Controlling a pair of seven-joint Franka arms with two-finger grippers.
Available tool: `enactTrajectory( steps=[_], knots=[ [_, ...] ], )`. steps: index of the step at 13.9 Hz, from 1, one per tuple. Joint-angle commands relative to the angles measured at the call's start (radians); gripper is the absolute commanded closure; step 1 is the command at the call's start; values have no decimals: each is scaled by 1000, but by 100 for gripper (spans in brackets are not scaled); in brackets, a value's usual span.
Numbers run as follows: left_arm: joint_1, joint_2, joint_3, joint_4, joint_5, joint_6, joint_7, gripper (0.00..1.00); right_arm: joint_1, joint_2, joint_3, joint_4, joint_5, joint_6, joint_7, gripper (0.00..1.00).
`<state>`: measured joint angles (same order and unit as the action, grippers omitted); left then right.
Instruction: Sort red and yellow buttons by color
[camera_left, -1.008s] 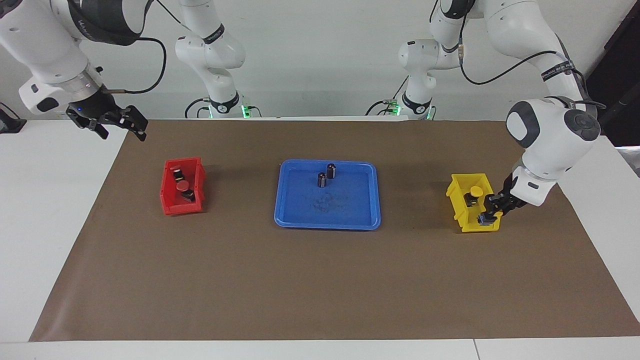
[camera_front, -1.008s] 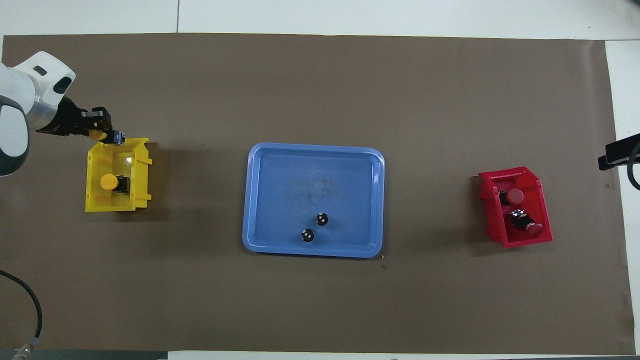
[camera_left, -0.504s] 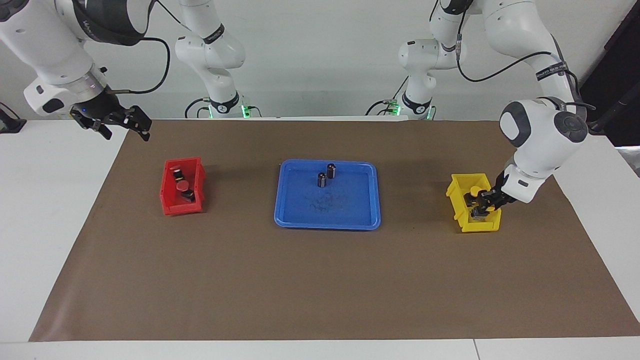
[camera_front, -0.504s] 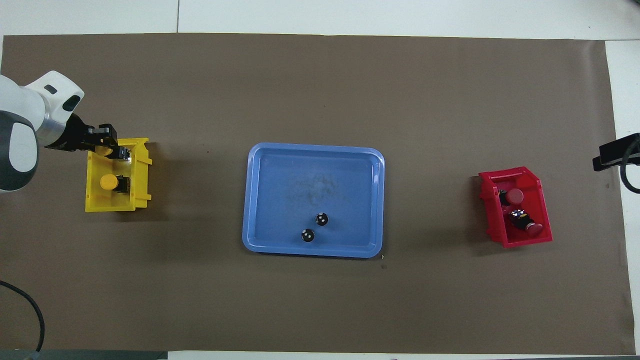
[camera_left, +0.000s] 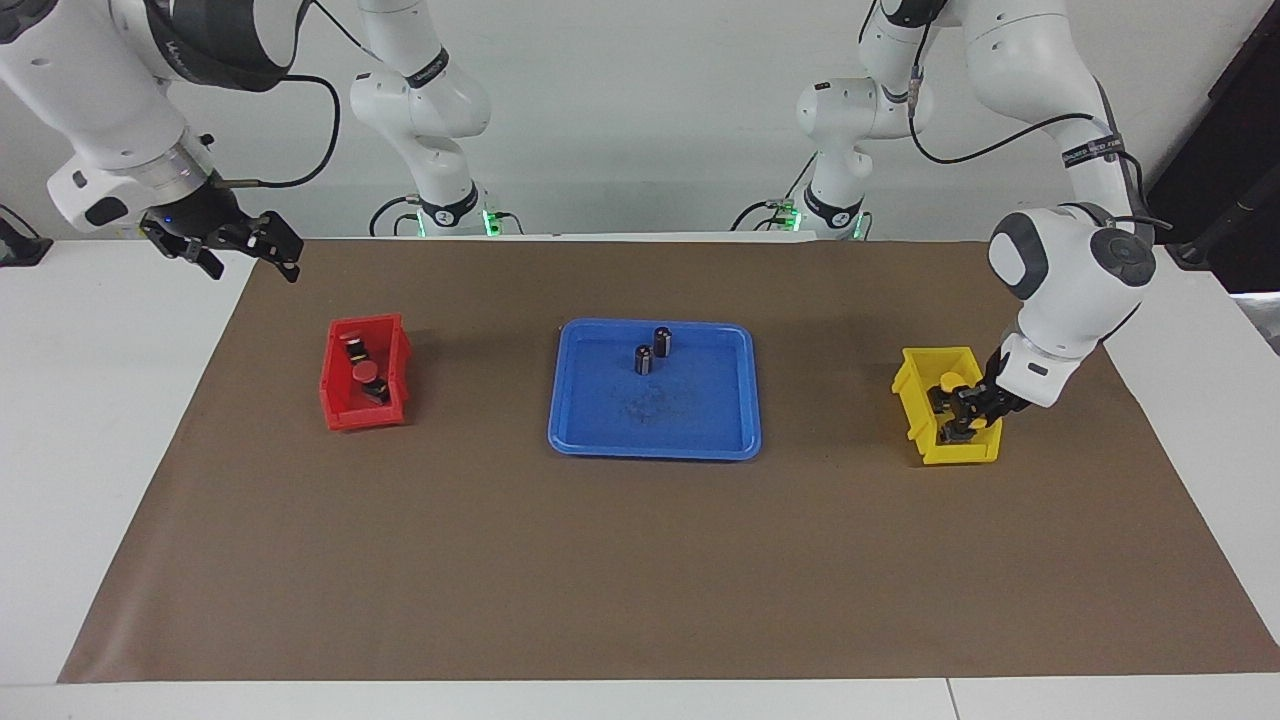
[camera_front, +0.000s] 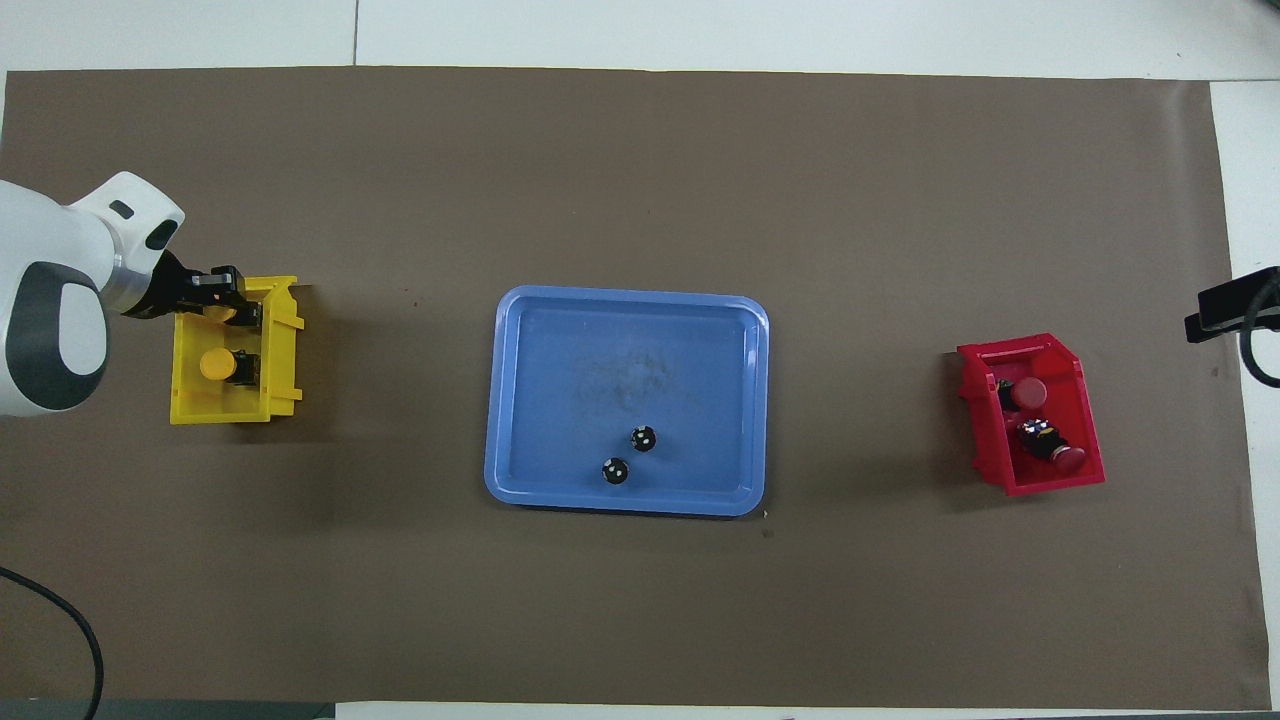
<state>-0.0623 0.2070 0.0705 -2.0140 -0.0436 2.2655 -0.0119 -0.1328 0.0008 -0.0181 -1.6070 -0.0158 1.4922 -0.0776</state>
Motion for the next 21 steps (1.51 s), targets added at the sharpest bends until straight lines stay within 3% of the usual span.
enactTrajectory(
  steps=[1, 2, 8, 13, 15, 18, 21],
  knots=[
    [13, -24, -5, -40, -1, 34, 29, 66, 1, -10, 1, -8, 8, -12, 10, 0],
    [15, -24, -5, -35, -1, 31, 29, 53, 1, -10, 3, -8, 8, -12, 10, 0],
    [2, -31, -5, 24, -1, -55, 27, 42, 1, -10, 1, -10, 8, -12, 10, 0],
    [-2, -63, -8, 107, 10, -208, 44, 3, 1, -10, 1, -8, 8, -12, 10, 0],
    [-2, -104, -15, 145, 54, -320, 72, 0, 1, -10, 1, -8, 8, -12, 10, 0],
    [-2, -225, -17, 158, 54, -417, 118, 0, 1, -10, 1, -8, 8, -12, 10, 0],
    [-4, -244, -26, 265, 54, -550, 119, 0, 1, -10, 3, -8, 8, -12, 12, 0]
  ],
)
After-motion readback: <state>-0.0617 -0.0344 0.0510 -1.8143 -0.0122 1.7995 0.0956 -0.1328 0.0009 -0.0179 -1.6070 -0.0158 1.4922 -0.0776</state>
